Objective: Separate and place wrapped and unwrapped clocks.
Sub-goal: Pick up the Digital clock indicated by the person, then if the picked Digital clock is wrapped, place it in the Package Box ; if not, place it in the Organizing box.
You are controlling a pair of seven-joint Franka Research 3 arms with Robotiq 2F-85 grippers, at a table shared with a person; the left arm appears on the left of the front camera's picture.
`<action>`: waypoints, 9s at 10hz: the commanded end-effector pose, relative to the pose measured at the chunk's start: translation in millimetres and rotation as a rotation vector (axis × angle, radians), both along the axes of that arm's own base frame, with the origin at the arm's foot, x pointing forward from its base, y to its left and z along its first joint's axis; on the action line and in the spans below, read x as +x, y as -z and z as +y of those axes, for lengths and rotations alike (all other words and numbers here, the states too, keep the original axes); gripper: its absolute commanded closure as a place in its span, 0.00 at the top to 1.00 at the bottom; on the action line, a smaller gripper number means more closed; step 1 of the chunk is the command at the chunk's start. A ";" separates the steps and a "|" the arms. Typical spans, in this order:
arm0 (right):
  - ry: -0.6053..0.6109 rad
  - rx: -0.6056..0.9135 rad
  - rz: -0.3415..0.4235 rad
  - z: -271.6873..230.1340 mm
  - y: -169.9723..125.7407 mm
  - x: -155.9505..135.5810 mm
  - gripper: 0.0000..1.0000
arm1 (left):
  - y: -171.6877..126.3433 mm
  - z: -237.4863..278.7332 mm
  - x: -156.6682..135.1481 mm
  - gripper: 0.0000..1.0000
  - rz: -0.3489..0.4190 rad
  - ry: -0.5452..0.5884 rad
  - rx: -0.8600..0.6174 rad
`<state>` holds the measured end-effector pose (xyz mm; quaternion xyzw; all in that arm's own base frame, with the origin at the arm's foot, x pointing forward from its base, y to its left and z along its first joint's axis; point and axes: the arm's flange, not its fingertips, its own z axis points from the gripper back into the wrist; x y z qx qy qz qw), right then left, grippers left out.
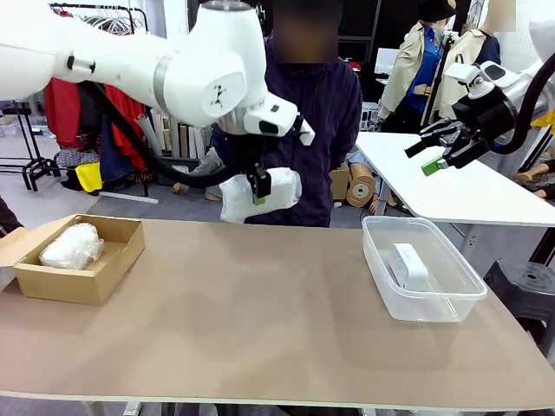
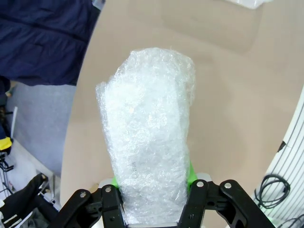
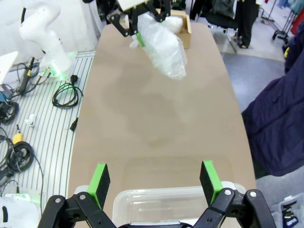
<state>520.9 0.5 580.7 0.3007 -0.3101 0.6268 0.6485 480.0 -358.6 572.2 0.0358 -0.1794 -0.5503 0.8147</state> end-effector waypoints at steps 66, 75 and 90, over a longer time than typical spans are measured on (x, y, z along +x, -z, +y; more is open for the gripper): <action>-0.008 -0.006 -0.009 0.2 1.6 -4.7 1.00 | 92.3 320.6 66.4 0.00 0.145 -0.778 -0.148; -0.008 -0.006 -0.009 0.2 1.6 -4.7 1.00 | 142.4 361.7 83.8 0.00 0.167 -0.900 -0.198; -0.008 -0.006 -0.009 0.2 1.6 -4.7 1.00 | 202.9 359.1 97.5 0.55 0.227 -0.926 -0.128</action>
